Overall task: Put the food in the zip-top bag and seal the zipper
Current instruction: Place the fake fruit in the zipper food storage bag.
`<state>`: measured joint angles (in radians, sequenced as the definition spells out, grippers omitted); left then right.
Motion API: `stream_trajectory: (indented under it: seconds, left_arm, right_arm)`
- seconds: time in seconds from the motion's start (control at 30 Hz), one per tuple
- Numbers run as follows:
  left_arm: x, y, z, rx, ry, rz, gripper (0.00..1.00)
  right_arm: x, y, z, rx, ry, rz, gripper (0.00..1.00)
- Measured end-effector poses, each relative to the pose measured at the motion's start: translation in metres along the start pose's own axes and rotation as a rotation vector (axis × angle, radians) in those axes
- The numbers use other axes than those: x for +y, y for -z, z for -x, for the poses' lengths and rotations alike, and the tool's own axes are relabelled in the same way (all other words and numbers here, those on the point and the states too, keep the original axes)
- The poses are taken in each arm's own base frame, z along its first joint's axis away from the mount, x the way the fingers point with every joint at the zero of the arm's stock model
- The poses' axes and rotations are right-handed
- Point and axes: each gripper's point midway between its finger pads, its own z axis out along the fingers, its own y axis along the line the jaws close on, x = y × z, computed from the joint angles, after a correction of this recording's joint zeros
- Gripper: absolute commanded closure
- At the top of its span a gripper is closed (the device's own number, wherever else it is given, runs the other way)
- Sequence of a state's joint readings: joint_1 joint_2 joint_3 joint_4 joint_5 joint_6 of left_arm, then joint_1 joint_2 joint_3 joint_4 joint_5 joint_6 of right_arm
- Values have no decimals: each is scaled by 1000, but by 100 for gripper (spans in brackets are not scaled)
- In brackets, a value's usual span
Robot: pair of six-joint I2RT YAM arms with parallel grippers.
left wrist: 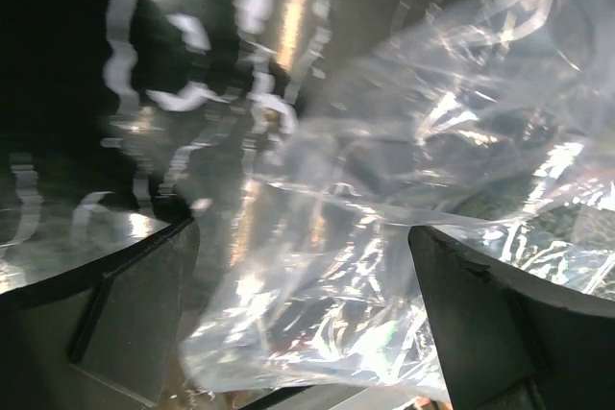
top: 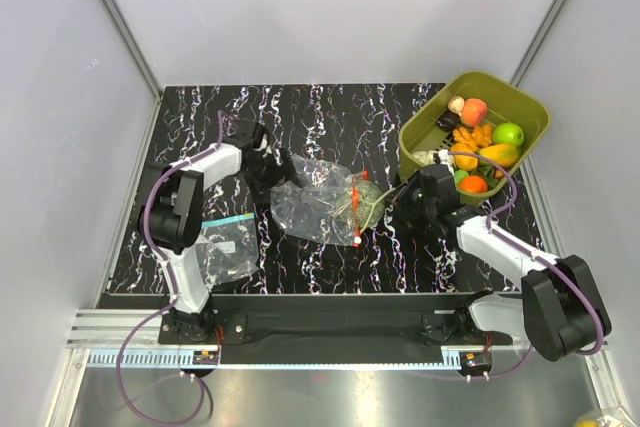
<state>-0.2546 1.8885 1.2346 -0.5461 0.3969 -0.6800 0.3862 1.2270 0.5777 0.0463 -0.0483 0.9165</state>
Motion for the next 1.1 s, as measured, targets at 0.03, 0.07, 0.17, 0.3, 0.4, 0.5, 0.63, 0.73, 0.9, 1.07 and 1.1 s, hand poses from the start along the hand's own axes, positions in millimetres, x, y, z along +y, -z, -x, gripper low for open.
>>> stream_trajectory:
  seconds: [0.03,0.07,0.17,0.3,0.4,0.5,0.63,0.73,0.9,1.07,1.1]
  left_arm:
    - [-3,-1,-2,2,-8,-5,4]
    - [-7,-2,-5,6,-16,-10,4]
    - [-11,-4,-8,12,-26,-19,4]
    - [-10,-5,-7,13,-24,-19,4]
    - [-9,-6,-8,17,-23,-17,4]
    - [-11,-7,-8,18,-26,-20,4]
    - [-13,-7,-10,21,-33,-25,4]
    - [-16,-9,-13,27,-43,-29,4]
    - [-24,-10,-21,44,-66,-35,3]
    - [-34,-2,-17,38,-105,-36,2]
    - [-37,1,-14,32,-116,-36,2]
  right_arm:
    - [1,0,-1,1,1,4,99]
    - [3,-1,-2,3,2,10,99]
    - [12,-3,-12,19,16,34,99]
    - [27,-8,-28,53,46,67,99]
    - [38,-14,-37,74,65,87,99]
    - [48,-19,-44,88,78,105,99]
    - [54,-26,-46,92,86,105,97]
    - [62,-37,-48,100,101,89,92]
    - [67,-41,-61,154,156,47,86]
    - [57,-30,-60,174,221,-25,64]
    - [56,-27,-58,175,237,-41,56]
